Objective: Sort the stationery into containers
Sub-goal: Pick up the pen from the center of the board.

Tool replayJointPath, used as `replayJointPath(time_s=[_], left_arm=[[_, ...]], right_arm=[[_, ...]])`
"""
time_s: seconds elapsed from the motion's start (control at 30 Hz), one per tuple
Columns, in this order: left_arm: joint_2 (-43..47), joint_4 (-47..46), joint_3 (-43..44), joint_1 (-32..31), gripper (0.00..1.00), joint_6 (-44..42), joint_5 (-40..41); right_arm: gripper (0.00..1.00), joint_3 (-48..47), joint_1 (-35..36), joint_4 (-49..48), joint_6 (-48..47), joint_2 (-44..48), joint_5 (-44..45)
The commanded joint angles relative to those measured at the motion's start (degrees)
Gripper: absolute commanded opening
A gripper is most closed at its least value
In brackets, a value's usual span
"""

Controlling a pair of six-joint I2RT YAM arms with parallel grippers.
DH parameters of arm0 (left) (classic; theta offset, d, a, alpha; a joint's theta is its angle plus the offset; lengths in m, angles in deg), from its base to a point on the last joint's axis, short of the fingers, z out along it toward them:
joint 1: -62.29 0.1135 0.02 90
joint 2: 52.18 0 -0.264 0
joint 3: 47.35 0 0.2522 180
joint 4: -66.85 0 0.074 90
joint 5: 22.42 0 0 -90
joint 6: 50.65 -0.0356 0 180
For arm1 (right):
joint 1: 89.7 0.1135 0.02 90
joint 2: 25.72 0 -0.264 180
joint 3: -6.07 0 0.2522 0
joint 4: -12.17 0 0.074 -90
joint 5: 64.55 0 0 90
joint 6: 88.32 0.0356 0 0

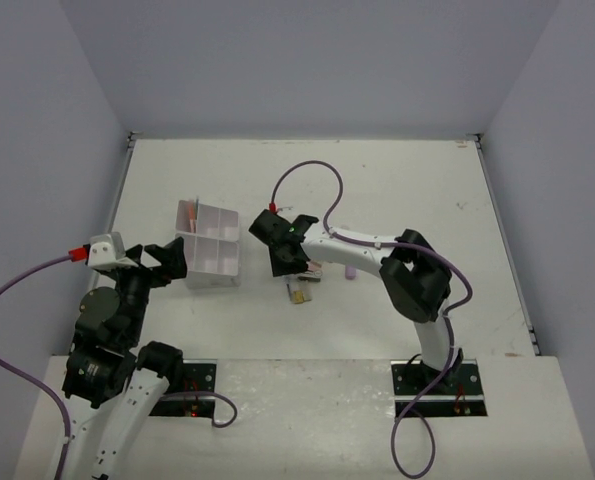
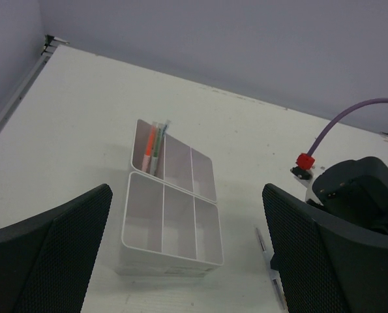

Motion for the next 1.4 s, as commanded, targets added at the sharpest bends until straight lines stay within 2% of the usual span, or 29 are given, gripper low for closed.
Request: replayJointPath(time_s=[0.0, 0.2, 0.33, 0.37, 0.4, 0.43, 0.57, 0.63, 0.77, 0.93, 1.0, 1.07, 1.23, 1.37], left_arm=[[-0.49, -1.1, -0.34, 0.23, 1.0, -0.02, -1.62], [-0.12, -1.1, -0.38, 0.19, 1.0, 0.06, -1.62], [-0.46, -1.07, -0.43, 0.2, 1.0, 0.06, -1.68], [-0.59, -1.01, -0.43, 0.14, 1.0, 0.06, -1.62], [-0.85, -1.01, -0.43, 0.21, 1.0, 0.06, -1.62], [-0.99, -1.07, -0.43, 0.23, 1.0, 0.06, -1.62], [-1.86, -1.09, 0.08, 0.23, 1.0, -0.27, -2.57], [-1.95, -1.33, 0.7, 0.14, 1.0, -0.89, -5.0], [-1.55, -4.96, 1.48, 0.23, 1.0, -0.01, -12.68], [-6.27, -12.17, 4.43, 0.23, 1.0, 7.67, -31.84], [-9.68, -19.86, 4.27, 0.23, 1.0, 11.06, -43.69], [-11.14, -24.35, 3.44, 0.14, 1.0, 14.51, -48.77], [-12.15, -33.98, 2.77, 0.23, 1.0, 20.48, -54.47], [-12.42, -45.21, -1.16, 0.16, 1.0, 28.5, -58.23]], right_arm=[[0.41, -3.29, -0.29, 1.05, -2.42, -3.38, -3.47], [0.32, -2.55, -0.29, 0.34, -3.07, -5.95, -4.43], [0.18, -2.33, -0.23, 0.34, -3.07, -7.42, -3.61], [0.13, -2.14, -0.29, 0.34, -2.94, -7.48, -2.95], [0.03, -1.88, -0.22, 0.34, -2.67, -7.21, -2.81], [0.0, -1.68, -0.26, 0.4, -2.41, -6.82, -2.64], [0.0, -0.79, -0.29, 0.52, -1.47, -1.36, -1.08], [0.0, 1.37, 0.11, -2.73, -2.17, 4.25, -0.68], [0.0, 12.07, 0.76, -13.2, -3.87, 22.09, -5.11], [0.0, 22.46, 1.29, -24.49, -6.47, 38.78, -13.94], [0.0, 26.57, 1.38, -28.82, -7.95, 44.25, -17.69], [0.0, 30.92, 1.47, -33.18, -8.04, 48.2, -19.85], [0.0, 36.5, 1.54, -39.8, -8.52, 57.84, -28.2], [0.0, 41.15, 1.56, -46.54, -8.85, 65.04, -35.12]])
